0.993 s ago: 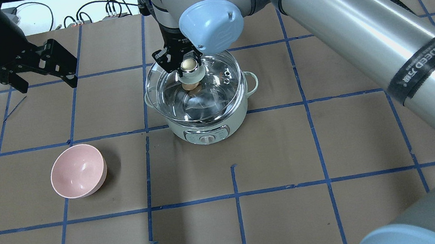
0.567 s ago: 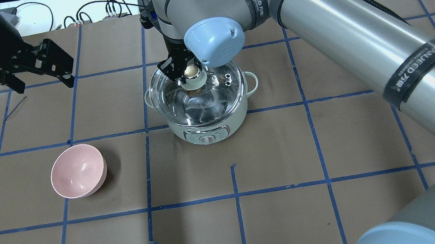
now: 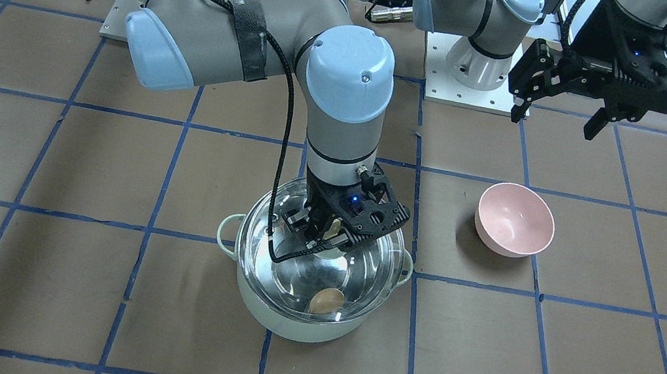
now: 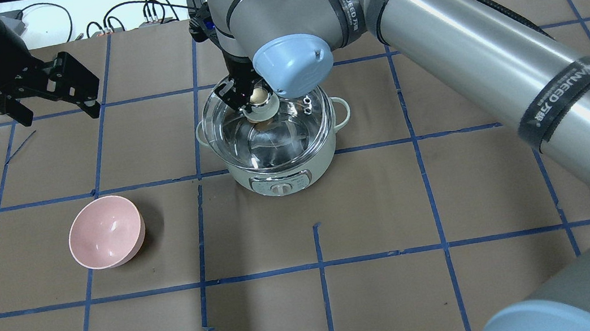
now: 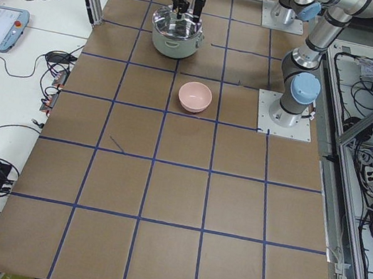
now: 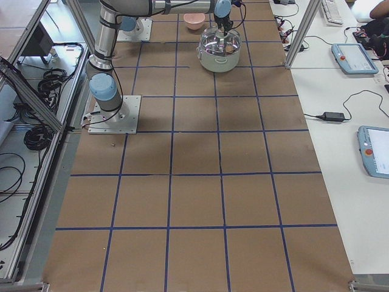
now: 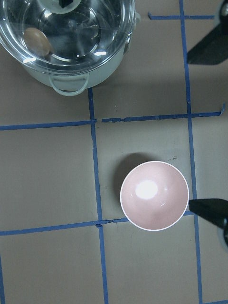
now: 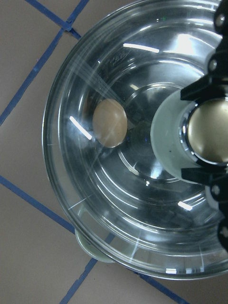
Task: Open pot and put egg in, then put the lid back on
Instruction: 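Lower the glass lid onto the pot with the right gripper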
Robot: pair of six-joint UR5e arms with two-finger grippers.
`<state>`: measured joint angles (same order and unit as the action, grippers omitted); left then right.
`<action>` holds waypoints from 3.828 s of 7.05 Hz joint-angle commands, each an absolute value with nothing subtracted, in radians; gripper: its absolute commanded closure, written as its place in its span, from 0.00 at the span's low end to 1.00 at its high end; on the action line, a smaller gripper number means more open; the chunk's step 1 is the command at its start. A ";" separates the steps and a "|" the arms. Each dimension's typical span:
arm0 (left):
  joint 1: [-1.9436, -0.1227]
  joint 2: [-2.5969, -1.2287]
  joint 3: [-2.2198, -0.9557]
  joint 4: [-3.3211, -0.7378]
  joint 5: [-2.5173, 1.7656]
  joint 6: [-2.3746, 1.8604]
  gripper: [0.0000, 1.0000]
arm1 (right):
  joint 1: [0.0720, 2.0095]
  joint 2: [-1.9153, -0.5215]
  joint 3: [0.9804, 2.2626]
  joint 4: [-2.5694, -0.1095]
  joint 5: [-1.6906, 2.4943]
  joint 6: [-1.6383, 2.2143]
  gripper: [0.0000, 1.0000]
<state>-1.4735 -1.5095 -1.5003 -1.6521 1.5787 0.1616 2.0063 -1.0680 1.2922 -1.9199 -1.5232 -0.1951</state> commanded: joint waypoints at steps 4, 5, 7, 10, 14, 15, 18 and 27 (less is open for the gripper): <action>-1.470 -1.509 -1.500 -1.649 1.568 0.155 0.00 | 2.003 -1.080 1.318 -1.933 -1.523 -0.224 0.87; -1.474 -1.511 -1.500 -1.649 1.566 0.152 0.00 | 2.002 -1.080 1.319 -1.933 -1.525 -0.229 0.86; -1.473 -1.509 -1.500 -1.649 1.569 0.150 0.00 | 2.000 -1.080 1.321 -1.944 -1.523 -0.229 0.85; -1.473 -1.509 -1.500 -1.647 1.571 0.147 0.00 | 1.999 -1.095 1.371 -1.997 -1.525 -0.232 0.80; -1.473 -1.509 -1.502 -1.647 1.569 0.147 0.00 | 1.993 -1.109 1.387 -2.002 -1.525 -0.248 0.81; -1.473 -1.509 -1.500 -1.647 1.568 0.147 0.00 | 1.991 -1.106 1.387 -2.020 -1.523 -0.253 0.81; -1.473 -1.511 -1.500 -1.647 1.568 0.146 0.00 | 1.991 -1.100 1.384 -2.034 -1.523 -0.253 0.80; -1.471 -1.511 -1.500 -1.646 1.568 0.146 0.00 | 1.987 -1.106 1.404 -2.054 -1.520 -0.244 0.24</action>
